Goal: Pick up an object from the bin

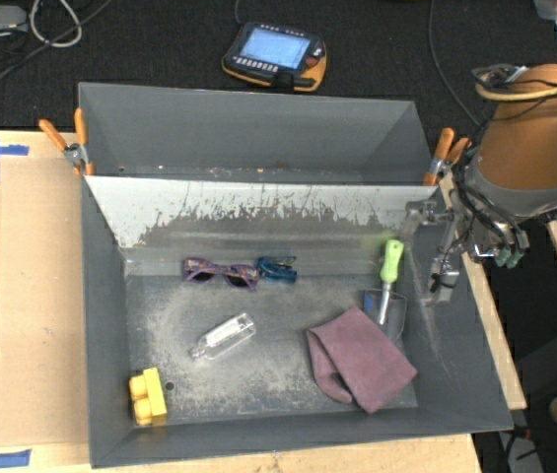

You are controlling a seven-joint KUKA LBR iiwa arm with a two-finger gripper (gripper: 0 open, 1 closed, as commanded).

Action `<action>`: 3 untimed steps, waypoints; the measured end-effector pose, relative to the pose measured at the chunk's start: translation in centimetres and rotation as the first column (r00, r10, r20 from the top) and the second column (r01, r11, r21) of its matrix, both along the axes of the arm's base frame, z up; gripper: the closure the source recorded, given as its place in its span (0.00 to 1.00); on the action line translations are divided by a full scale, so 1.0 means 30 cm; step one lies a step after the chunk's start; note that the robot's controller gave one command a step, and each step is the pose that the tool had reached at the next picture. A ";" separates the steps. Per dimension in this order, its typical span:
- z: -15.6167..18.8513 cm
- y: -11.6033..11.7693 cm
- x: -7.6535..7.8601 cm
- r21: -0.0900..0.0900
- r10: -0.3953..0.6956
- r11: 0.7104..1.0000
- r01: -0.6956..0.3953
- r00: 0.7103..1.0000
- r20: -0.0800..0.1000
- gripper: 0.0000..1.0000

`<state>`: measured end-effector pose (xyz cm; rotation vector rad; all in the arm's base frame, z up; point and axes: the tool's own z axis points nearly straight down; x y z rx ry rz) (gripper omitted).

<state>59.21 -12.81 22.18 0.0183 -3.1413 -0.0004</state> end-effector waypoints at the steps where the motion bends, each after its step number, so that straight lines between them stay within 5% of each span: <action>1: 0.000 0.000 0.000 0.000 0.000 1.000 0.000 1.000 0.000 0.00; 2: 0.011 0.002 -0.001 0.000 0.008 1.000 -0.008 1.000 -0.002 0.00; 3: -0.193 0.018 -0.141 0.001 0.465 0.885 -0.465 0.885 0.001 0.00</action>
Offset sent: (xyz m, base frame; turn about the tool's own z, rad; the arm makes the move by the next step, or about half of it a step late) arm 0.0017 0.0092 0.0642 -0.2317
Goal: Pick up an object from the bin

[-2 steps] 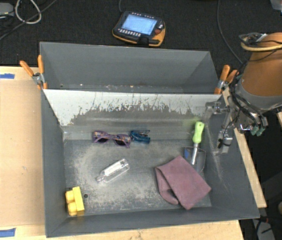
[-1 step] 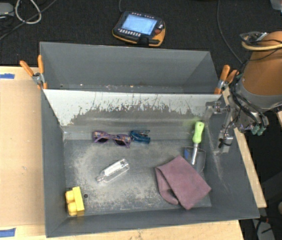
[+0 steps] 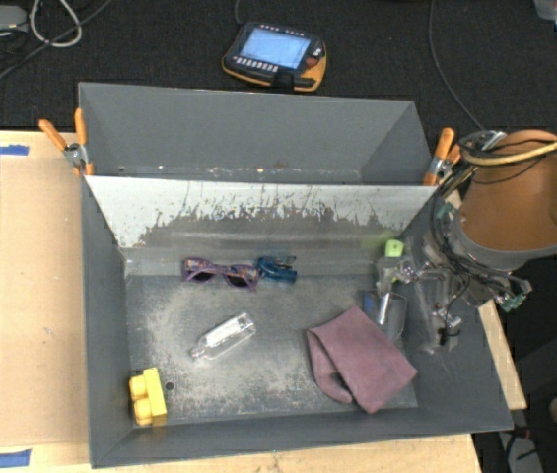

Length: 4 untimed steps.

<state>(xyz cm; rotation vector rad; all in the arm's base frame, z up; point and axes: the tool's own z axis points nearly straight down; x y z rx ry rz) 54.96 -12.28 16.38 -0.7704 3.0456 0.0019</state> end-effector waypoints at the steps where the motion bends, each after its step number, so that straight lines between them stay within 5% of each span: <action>1: -0.008 0.079 -0.144 0.001 -0.425 0.905 0.425 0.905 0.002 0.00; 2: -0.053 -0.014 0.089 0.001 -0.204 0.979 0.204 0.979 -0.001 0.00; 3: -0.148 0.091 -0.060 0.001 -0.272 0.962 0.272 0.962 -0.006 0.00; 4: -0.287 0.084 -0.111 0.002 -0.255 0.967 0.255 0.967 0.004 0.00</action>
Offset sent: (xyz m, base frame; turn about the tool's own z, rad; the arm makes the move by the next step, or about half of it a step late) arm 0.0675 -0.0242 -0.0248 0.0536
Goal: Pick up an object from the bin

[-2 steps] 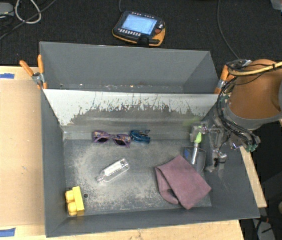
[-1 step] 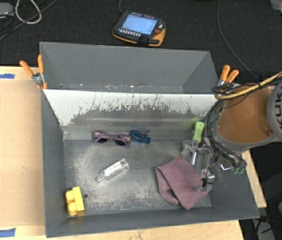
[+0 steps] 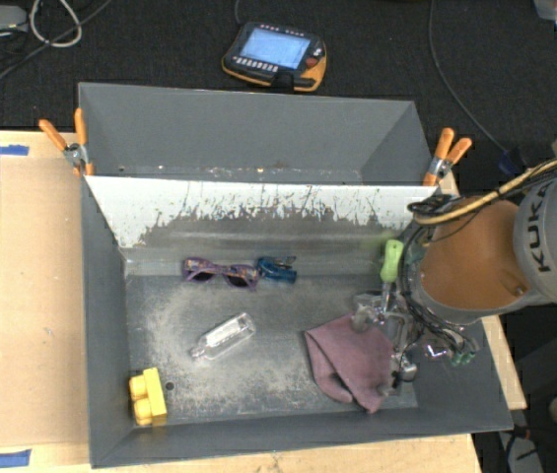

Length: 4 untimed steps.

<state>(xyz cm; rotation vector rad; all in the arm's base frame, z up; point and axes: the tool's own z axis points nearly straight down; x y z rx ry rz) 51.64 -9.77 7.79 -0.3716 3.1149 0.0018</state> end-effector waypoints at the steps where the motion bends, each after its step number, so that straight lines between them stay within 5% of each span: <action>1: -0.012 0.002 -0.014 0.002 -0.020 1.000 0.020 1.000 -0.004 0.00; 2: -0.026 -0.022 0.160 0.003 0.224 0.975 -0.224 0.975 -0.001 1.00; 3: -0.025 -0.022 0.160 0.003 0.225 0.974 -0.225 0.974 -0.001 1.00; 4: 0.262 -0.001 0.196 0.005 0.231 0.973 -0.231 0.973 -0.004 1.00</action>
Offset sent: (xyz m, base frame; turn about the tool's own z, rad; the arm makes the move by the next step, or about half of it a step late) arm 0.0471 -0.0085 -0.0079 -0.2258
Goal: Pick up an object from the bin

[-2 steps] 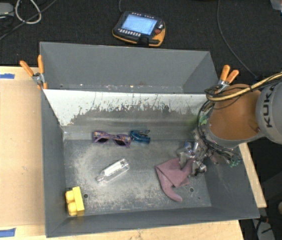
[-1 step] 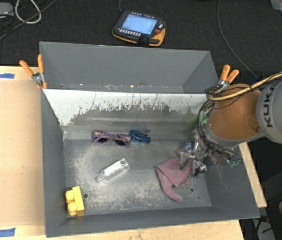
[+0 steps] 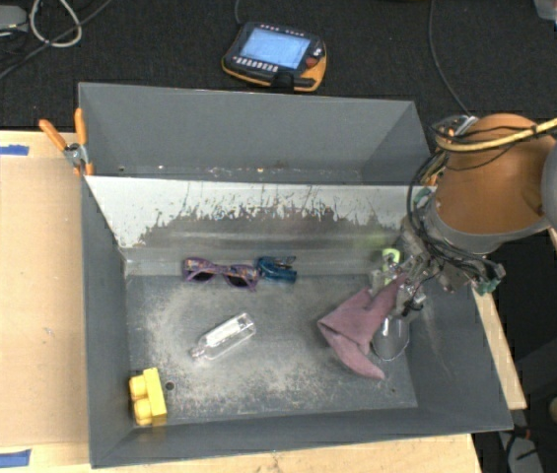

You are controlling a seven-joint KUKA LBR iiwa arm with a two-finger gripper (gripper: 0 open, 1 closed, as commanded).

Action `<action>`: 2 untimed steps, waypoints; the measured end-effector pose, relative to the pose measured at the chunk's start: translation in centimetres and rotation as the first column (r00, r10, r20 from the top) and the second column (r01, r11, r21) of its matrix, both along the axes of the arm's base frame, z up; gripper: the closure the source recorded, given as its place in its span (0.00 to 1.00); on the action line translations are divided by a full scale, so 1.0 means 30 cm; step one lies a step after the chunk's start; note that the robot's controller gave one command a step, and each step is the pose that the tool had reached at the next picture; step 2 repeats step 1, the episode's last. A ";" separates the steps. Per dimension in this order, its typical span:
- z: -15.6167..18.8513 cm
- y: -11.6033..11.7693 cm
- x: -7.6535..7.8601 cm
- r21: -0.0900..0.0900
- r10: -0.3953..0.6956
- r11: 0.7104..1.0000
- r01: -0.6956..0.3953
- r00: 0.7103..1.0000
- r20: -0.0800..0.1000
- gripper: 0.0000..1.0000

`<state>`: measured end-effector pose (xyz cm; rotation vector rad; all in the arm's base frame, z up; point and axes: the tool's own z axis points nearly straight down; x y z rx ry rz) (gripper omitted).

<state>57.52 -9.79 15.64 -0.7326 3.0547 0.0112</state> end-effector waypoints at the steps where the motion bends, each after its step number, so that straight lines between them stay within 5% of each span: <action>1: 0.280 -0.003 -0.026 0.000 -0.058 0.998 0.058 0.998 0.002 1.00; 2: 0.280 -0.003 -0.026 0.000 -0.058 0.998 0.058 0.998 0.002 1.00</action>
Offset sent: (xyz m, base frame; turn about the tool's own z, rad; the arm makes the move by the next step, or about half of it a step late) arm 0.0050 0.0118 0.1466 0.0038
